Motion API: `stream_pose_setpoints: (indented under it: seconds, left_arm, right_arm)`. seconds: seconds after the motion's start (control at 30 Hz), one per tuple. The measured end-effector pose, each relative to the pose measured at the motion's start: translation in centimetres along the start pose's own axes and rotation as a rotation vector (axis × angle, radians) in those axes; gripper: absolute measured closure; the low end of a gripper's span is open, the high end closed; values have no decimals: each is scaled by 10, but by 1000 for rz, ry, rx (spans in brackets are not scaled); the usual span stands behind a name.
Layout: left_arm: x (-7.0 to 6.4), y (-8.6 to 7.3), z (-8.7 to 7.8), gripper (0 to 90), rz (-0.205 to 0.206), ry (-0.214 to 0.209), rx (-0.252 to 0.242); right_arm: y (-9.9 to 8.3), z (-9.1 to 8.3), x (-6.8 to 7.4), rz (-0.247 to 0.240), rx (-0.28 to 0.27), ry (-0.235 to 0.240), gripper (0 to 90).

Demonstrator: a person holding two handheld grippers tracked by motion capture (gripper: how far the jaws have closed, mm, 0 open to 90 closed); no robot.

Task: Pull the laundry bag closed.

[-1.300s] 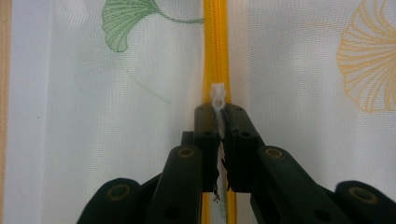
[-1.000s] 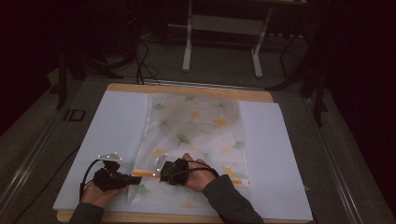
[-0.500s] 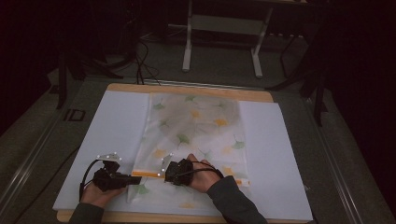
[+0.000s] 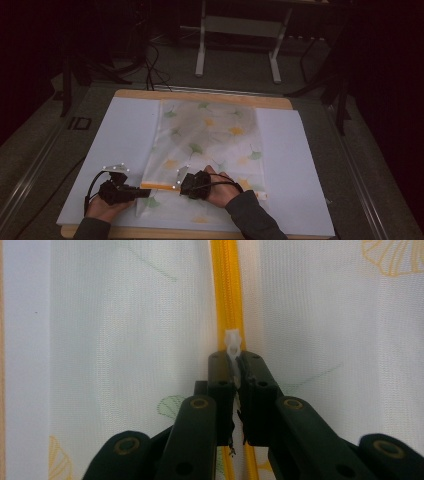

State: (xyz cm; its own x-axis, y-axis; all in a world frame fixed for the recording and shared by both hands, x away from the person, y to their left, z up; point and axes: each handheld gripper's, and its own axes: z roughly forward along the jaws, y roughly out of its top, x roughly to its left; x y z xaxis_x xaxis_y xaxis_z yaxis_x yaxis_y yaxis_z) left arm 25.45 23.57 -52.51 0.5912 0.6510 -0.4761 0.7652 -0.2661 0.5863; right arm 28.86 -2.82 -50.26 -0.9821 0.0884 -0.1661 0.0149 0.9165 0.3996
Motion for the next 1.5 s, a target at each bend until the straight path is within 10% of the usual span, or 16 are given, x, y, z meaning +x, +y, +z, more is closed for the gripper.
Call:
stream_pose_setpoints:
  seconds: [1.5]
  left_arm:
    - [2,-1,-3,867,-8,0,-7]
  right_arm:
    - [-34,-21,2,70,-2,-27,850]
